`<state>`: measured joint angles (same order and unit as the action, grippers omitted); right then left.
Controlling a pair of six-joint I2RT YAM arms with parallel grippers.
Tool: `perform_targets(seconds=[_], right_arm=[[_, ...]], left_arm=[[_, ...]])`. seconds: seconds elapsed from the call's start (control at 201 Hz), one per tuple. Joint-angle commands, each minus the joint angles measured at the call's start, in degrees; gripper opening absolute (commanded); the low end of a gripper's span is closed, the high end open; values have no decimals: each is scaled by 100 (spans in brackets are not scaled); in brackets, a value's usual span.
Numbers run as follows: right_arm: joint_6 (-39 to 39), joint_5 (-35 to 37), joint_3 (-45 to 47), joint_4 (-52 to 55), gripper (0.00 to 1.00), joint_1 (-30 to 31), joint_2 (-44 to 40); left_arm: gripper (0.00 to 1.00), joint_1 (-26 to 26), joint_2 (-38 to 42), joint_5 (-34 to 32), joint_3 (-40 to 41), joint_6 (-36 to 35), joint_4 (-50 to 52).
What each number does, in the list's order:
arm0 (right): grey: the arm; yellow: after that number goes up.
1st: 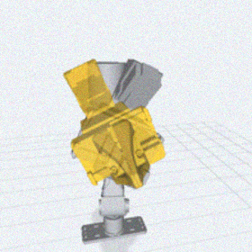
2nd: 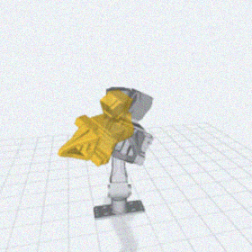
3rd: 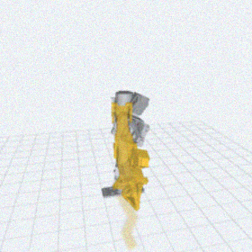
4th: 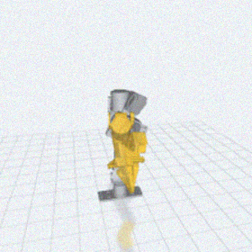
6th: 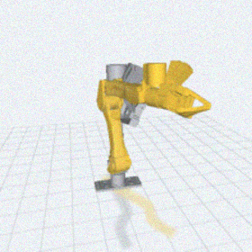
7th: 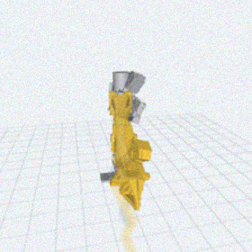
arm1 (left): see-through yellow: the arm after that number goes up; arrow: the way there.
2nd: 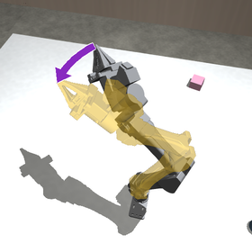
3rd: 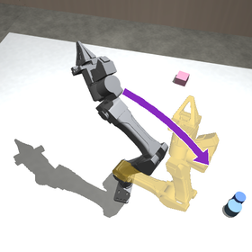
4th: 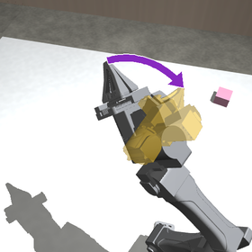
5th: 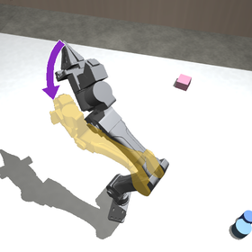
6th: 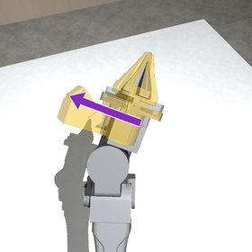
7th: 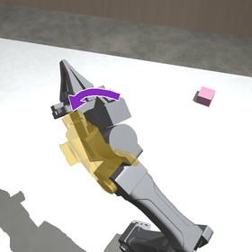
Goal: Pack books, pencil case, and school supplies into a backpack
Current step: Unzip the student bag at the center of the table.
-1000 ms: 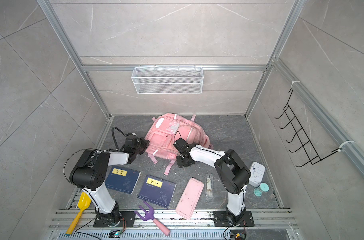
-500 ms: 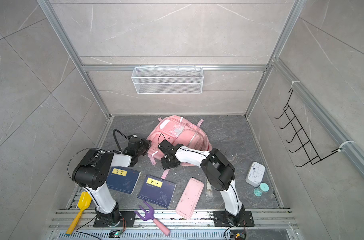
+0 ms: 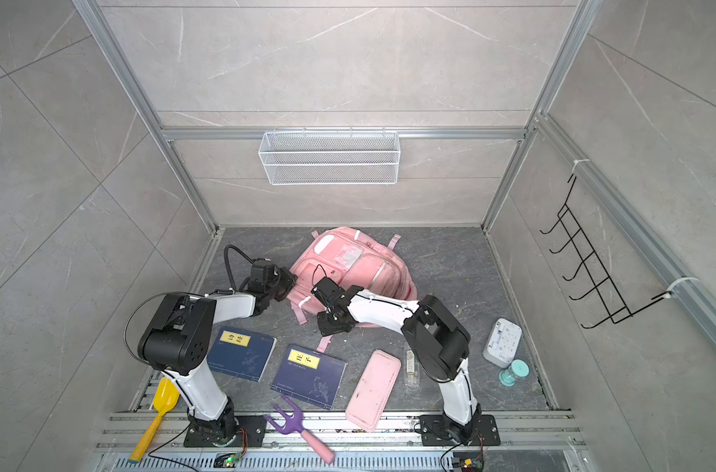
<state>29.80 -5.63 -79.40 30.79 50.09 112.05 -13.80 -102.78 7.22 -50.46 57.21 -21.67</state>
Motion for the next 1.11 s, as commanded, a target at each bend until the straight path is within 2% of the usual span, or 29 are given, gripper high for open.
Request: perform_targets(seconds=[0.0,0.035,0.105,0.174,0.199,0.214,0.274,0.329,0.423,0.533,0.662,0.861,1.1], right_arm=[[-112,212,393,-102,55,28,-797],[-124,284,547,-121,59,30,-1028],[-119,567,877,-154,69,26,-1515],[4,1088,1197,-142,86,22,-2064],[56,1254,1320,-147,97,22,-2284],[82,1347,1394,-156,99,20,-2415],[403,1830,1646,-139,100,3,-2906],[859,1914,1821,-69,99,-145,-3205],[790,1409,1980,-229,99,-356,-3365],[637,1323,1934,-131,99,-354,-3367],[455,1082,2031,-273,99,-351,-3508],[-219,293,1540,189,94,-294,-2947],[-605,-339,1019,-91,93,-37,-2197]], left_arm=[[0,93,154,151,-388,-561,750],[0,88,147,196,-458,-611,830],[6,56,193,283,-476,-684,868],[15,13,316,258,-474,-801,993],[18,-8,385,236,-473,-873,1046],[20,-15,423,216,-472,-912,1084],[29,-56,595,126,-470,-1085,1283],[36,-94,784,23,-459,-1254,1471],[46,-164,1138,-186,-471,-1513,1871],[52,-235,1584,-366,-448,-1703,2423],[53,-316,2211,-482,-326,-1788,3139],[54,-461,3344,-698,149,-1245,4396],[59,-532,4798,-1138,757,278,6275]])
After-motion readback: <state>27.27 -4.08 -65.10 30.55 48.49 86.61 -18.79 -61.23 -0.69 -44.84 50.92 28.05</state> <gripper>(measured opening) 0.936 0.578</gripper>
